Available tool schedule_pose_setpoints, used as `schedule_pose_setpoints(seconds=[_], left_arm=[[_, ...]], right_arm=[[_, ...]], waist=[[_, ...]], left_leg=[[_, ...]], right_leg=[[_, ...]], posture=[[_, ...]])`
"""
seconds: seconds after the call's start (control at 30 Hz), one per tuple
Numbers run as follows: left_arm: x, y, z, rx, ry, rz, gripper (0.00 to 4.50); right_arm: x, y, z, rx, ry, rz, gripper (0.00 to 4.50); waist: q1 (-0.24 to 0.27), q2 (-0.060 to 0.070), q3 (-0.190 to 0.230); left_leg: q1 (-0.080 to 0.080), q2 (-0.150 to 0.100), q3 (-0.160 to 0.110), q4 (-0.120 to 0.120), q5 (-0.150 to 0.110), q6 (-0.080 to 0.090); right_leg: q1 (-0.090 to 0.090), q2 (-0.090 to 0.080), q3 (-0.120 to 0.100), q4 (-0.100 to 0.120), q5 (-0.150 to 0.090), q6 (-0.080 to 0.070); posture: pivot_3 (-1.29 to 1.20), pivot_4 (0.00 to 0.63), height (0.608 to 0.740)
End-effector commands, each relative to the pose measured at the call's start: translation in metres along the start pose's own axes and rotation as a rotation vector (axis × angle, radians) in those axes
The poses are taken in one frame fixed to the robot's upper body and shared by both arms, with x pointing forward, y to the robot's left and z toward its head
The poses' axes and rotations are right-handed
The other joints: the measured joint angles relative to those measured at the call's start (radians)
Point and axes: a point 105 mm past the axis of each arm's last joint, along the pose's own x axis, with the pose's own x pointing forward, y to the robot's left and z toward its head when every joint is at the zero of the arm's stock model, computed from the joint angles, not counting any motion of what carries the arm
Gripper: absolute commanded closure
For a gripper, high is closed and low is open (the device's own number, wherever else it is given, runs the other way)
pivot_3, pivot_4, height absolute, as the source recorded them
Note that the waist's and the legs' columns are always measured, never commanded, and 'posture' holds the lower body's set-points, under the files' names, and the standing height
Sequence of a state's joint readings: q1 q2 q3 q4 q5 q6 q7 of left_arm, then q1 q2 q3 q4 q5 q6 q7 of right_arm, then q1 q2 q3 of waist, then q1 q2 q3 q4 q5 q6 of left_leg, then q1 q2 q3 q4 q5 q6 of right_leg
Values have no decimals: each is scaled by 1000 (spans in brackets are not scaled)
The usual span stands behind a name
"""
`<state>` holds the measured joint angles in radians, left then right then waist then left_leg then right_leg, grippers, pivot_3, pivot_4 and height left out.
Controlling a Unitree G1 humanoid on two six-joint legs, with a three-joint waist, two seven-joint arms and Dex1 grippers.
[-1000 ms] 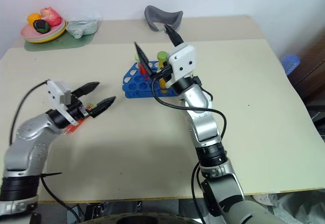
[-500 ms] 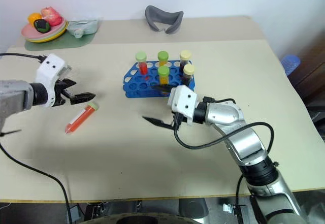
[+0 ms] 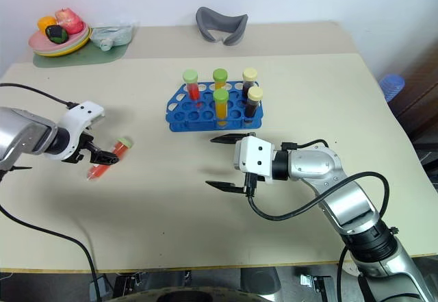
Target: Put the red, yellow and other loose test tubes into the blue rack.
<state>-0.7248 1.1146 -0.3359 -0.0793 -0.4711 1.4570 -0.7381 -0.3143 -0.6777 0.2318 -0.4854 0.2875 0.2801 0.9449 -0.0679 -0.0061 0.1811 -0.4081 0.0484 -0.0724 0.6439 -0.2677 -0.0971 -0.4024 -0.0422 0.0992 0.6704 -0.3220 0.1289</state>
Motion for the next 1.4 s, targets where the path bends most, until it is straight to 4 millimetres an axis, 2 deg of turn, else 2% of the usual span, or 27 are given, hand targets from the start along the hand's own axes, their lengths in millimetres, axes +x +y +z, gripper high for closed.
schedule_pose_setpoints(seconds=[0.03, 0.23, 0.6, 0.7, 0.77, 0.97, 1.07, 1.13, 1.3, 1.4], left_arm=[[1, 4, 7, 8, -13, 5, 0], [10, 6, 12, 28, -7, -2, 0], [16, 7, 7, 38, 24, -17, 0], [15, 7, 7, 38, 21, -19, 776], [14, 7, 8, 36, 14, -19, 1629], [12, 5, 11, 30, 5, -22, 1629], [11, 5, 12, 33, -1, -12, 2539], [10, 6, 13, 28, -6, -4, 3404], [7, 8, 17, 16, -30, 10, 3404], [-1, 12, 31, 10, -112, 32, 3404]], right_arm=[[2, 3, 11, -33, -36, -3, 45], [4, 3, 12, -36, -44, -4, 45], [5, 2, 13, -36, -54, -23, 45], [6, 2, 13, -37, -56, -22, 0], [7, 2, 13, -38, -57, -23, 0], [8, 0, 12, -42, -59, -26, 0], [8, 0, 12, -46, -60, -26, 0], [8, 0, 12, -49, -60, -26, 0], [8, -1, 12, -52, -59, -25, 0], [8, -1, 12, -53, -58, -27, 0]], waist=[[1, 0, 0], [1, 0, 0], [0, 0, 0], [0, 0, 0], [0, 0, 0], [-1, 0, 0], [-1, 0, 0], [0, 0, 0], [0, 0, 0], [1, 0, 0]], left_leg=[[0, 0, 0, 0, 0, 0], [0, 0, 0, 0, 0, 0], [0, 0, 0, 2, 0, 0], [0, 0, 0, 2, 0, 0], [0, 0, 0, 2, 0, 0], [0, 0, 0, 2, 0, 0], [0, 0, 0, 2, 0, 0], [0, 0, 0, 2, 0, 0], [0, 0, 0, 2, 0, 0], [0, 0, 0, 2, 0, 0]], right_leg=[[0, 0, 0, 0, 0, 0], [0, 0, 0, 0, 0, 0], [0, 0, 0, 2, 0, 0], [0, 0, 0, 2, 0, 0], [0, 0, 0, 2, 0, 0], [0, 0, 0, 2, 0, 0], [0, 0, 0, 2, 0, 0], [0, 0, 0, 2, 0, 0], [0, 0, 0, 2, 0, 0], [0, 0, 0, 2, 0, 0]], posture=[[0, 150, 740], [0, 150, 740], [0, 150, 740], [0, 150, 740], [0, 150, 740], [0, 150, 740], [0, 150, 740], [0, 150, 740], [0, 150, 740], [0, 150, 740]])
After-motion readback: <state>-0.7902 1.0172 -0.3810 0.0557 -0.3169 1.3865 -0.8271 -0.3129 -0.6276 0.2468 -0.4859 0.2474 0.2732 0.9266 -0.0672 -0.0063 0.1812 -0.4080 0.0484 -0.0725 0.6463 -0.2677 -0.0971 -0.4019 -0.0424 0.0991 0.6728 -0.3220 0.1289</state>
